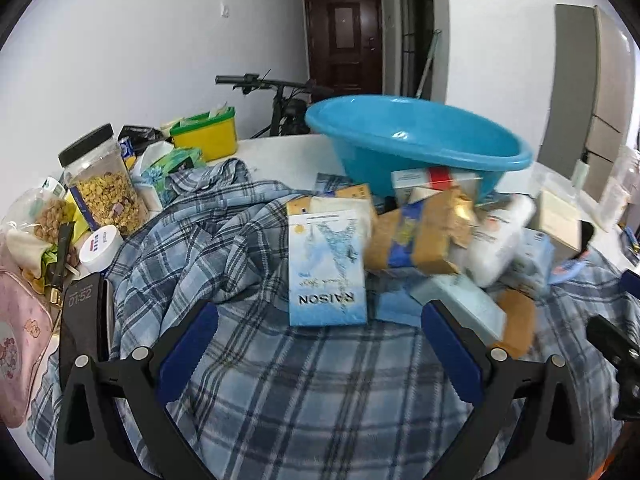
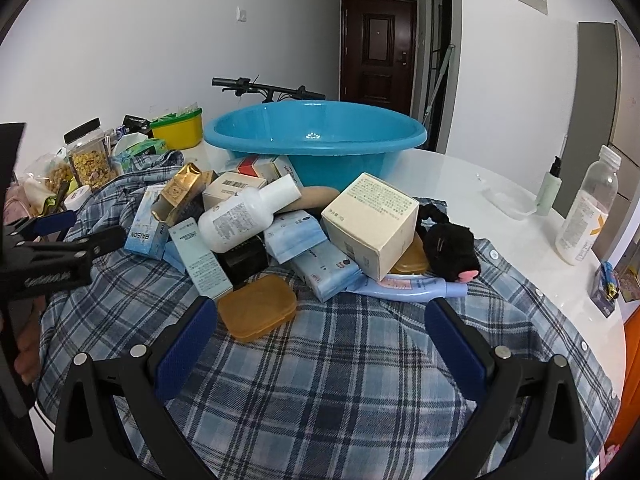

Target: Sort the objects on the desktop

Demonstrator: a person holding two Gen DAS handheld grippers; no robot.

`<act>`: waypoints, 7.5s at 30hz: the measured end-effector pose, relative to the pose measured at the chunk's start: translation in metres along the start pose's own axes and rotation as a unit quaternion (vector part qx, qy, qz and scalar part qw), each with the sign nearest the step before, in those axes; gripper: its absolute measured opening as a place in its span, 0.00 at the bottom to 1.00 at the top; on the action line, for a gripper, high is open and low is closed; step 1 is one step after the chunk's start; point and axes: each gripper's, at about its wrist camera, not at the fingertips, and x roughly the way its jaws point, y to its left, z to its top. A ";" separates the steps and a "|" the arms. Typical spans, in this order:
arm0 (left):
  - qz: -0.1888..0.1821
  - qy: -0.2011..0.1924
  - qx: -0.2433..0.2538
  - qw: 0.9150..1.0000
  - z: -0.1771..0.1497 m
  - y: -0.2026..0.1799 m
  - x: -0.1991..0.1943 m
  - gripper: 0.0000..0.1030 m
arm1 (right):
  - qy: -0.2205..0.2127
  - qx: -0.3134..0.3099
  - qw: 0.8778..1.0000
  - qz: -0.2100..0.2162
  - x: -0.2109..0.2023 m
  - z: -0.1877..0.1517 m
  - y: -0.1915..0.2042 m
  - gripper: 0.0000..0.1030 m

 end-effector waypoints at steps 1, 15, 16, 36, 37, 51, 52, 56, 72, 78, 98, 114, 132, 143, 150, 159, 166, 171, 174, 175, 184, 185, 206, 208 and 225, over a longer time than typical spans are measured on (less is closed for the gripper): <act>0.001 0.006 0.001 1.000 0.003 0.000 0.009 1.00 | 0.003 0.001 1.000 0.002 0.003 0.001 -0.002 1.00; -0.014 0.053 0.000 0.998 0.018 0.001 0.076 0.58 | 0.012 0.022 1.000 0.003 0.017 0.009 -0.026 1.00; -0.017 0.051 0.002 0.999 0.017 0.001 0.076 0.57 | 0.012 0.022 1.000 0.003 0.016 0.009 -0.026 1.00; -0.075 -0.013 -0.008 0.997 0.021 0.010 0.022 0.57 | 0.012 0.042 0.999 -0.018 0.032 0.033 -0.046 1.00; -0.079 -0.014 -0.007 0.997 0.022 0.010 0.021 0.57 | 0.012 0.043 0.999 -0.019 0.035 0.037 -0.044 1.00; -0.120 -0.025 -0.020 0.992 0.022 0.028 0.011 0.57 | 0.058 0.046 0.993 -0.089 0.092 0.064 -0.030 1.00; -0.121 -0.025 -0.021 0.992 0.021 0.030 0.012 0.57 | 0.058 0.049 0.993 -0.092 0.092 0.063 -0.032 1.00; -0.126 -0.023 -0.024 0.991 0.021 0.033 0.013 0.57 | 0.057 0.053 0.992 -0.097 0.095 0.062 -0.037 0.93; -0.129 -0.036 -0.012 0.991 0.026 0.025 0.003 0.57 | -0.021 0.054 0.996 -0.064 0.041 0.076 -0.043 0.76; -0.126 -0.052 -0.004 0.991 0.040 0.018 -0.011 0.57 | -0.047 0.039 0.997 -0.049 0.024 0.088 -0.037 0.76; -0.121 -0.113 0.039 0.985 0.150 -0.018 -0.033 0.57 | -0.100 -0.030 0.995 0.007 0.018 0.182 -0.015 0.76; -0.119 -0.125 0.053 0.984 0.229 -0.040 0.016 0.57 | -0.096 -0.026 0.995 0.001 0.060 0.247 -0.036 0.76; -0.112 -0.066 0.066 0.989 0.218 -0.052 0.090 0.57 | -0.037 -0.021 0.998 0.036 0.119 0.223 -0.038 0.76; -0.106 -0.062 0.067 0.990 0.218 -0.054 0.094 0.57 | -0.036 -0.012 0.999 0.033 0.121 0.224 -0.043 0.76; -0.106 -0.066 0.064 0.990 0.219 -0.050 0.092 0.57 | -0.032 -0.019 0.999 0.036 0.121 0.224 -0.041 0.76; -0.108 -0.070 0.066 0.989 0.218 -0.050 0.090 0.57 | -0.033 -0.015 0.999 0.032 0.118 0.226 -0.043 0.76; -0.109 -0.067 0.066 0.990 0.218 -0.052 0.091 0.57 | -0.033 -0.015 0.999 0.033 0.118 0.227 -0.045 0.76; -0.108 -0.066 0.068 0.990 0.218 -0.053 0.092 0.57 | -0.034 -0.014 0.999 0.036 0.116 0.226 -0.047 0.76; -0.110 -0.066 0.069 0.989 0.218 -0.053 0.093 0.57 | -0.034 -0.012 0.999 0.035 0.115 0.226 -0.050 0.76; -0.110 -0.066 0.068 0.989 0.218 -0.052 0.093 0.57 | -0.034 -0.011 0.999 0.035 0.116 0.226 -0.050 0.76; -0.109 -0.065 0.071 0.989 0.218 -0.053 0.093 0.57 | -0.032 -0.015 0.999 0.036 0.116 0.226 -0.049 0.76; -0.109 -0.065 0.072 0.989 0.218 -0.054 0.093 0.57 | -0.032 -0.015 0.999 0.036 0.116 0.226 -0.049 0.76; -0.111 -0.058 0.074 0.989 0.219 -0.057 0.092 0.57 | -0.030 -0.018 0.999 0.036 0.115 0.226 -0.049 0.76; -0.112 -0.056 0.076 0.989 0.218 -0.058 0.093 0.57 | -0.029 -0.018 0.999 0.035 0.115 0.226 -0.049 0.76; -0.111 -0.053 0.070 0.990 0.217 -0.057 0.096 0.57 | -0.028 -0.034 0.999 0.028 0.116 0.227 -0.045 0.76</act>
